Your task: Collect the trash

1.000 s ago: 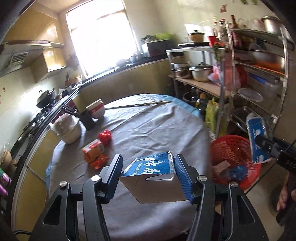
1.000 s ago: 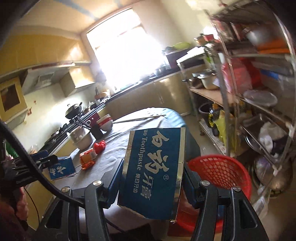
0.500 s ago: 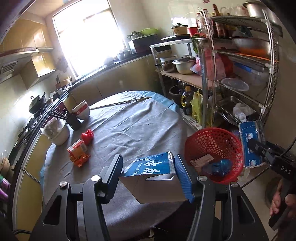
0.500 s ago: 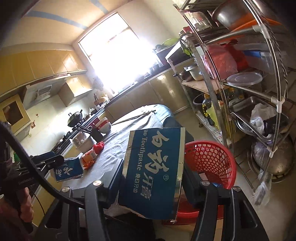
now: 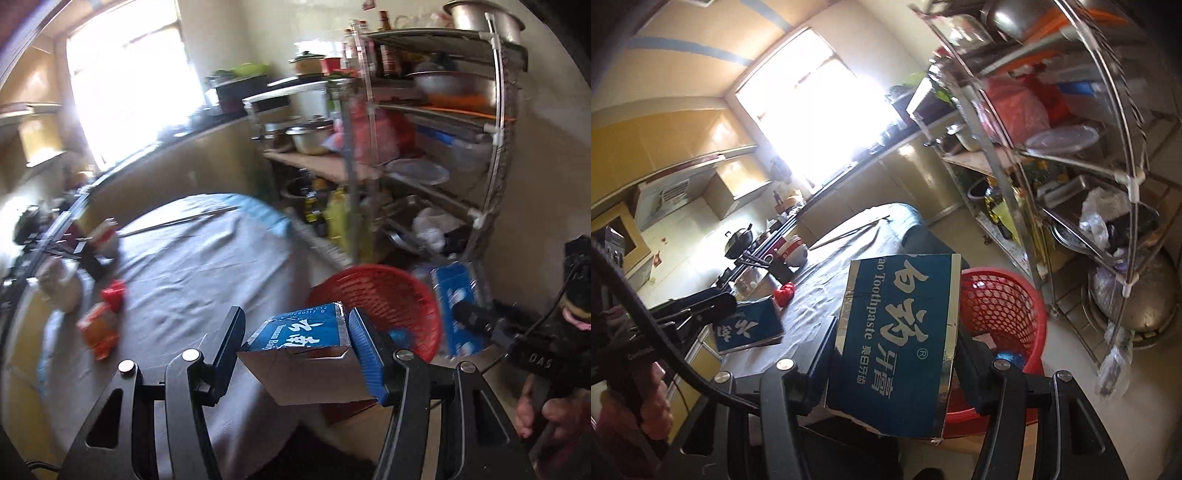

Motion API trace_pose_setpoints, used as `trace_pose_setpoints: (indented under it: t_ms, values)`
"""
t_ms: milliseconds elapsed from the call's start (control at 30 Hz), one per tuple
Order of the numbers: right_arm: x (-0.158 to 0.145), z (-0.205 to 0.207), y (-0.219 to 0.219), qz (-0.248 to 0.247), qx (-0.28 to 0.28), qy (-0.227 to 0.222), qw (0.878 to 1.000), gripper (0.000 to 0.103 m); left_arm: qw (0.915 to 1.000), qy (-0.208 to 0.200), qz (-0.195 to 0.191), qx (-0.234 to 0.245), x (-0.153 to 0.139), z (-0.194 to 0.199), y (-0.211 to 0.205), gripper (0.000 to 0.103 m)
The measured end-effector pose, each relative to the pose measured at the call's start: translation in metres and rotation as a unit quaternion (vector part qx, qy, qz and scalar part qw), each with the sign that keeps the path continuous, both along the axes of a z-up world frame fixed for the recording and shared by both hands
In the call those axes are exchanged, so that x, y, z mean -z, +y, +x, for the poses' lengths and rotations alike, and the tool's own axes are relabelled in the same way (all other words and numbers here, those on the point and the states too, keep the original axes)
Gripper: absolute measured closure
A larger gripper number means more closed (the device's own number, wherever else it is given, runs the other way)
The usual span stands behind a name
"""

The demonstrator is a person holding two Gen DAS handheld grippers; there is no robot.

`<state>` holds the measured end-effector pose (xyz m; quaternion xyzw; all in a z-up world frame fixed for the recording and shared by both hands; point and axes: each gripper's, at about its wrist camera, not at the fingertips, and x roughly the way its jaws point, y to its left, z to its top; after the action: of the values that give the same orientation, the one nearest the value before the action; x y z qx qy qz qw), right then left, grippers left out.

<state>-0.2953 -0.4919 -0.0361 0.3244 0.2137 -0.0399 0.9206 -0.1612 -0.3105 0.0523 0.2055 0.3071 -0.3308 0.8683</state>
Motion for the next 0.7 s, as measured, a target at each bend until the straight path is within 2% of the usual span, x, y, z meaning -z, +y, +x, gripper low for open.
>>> trace_pose_setpoints:
  t_ms: [133,233,400,500,700]
  values:
    - [0.014,0.005,-0.023,0.040,0.008,0.008,0.999,0.040,0.9965,0.072,-0.031,0.026,0.015,0.028,-0.026,0.043]
    - [0.027,0.014,-0.039,0.069,0.014,0.019,0.997,0.040,0.9928,0.112,-0.033,0.029,0.033,0.045,-0.046,0.043]
    - [0.046,0.033,-0.052,0.094,0.018,0.036,0.995,0.039,0.9902,0.135,-0.025,0.025,0.060,0.060,-0.063,0.043]
    - [0.059,0.044,-0.056,0.116,0.021,0.052,0.992,0.033,0.9855,0.166,-0.026,0.020,0.072,0.068,-0.069,0.042]
    - [0.082,0.060,-0.060,0.160,0.017,0.075,0.984,0.030,0.9823,0.185,-0.025,-0.006,0.083,0.080,-0.054,0.042]
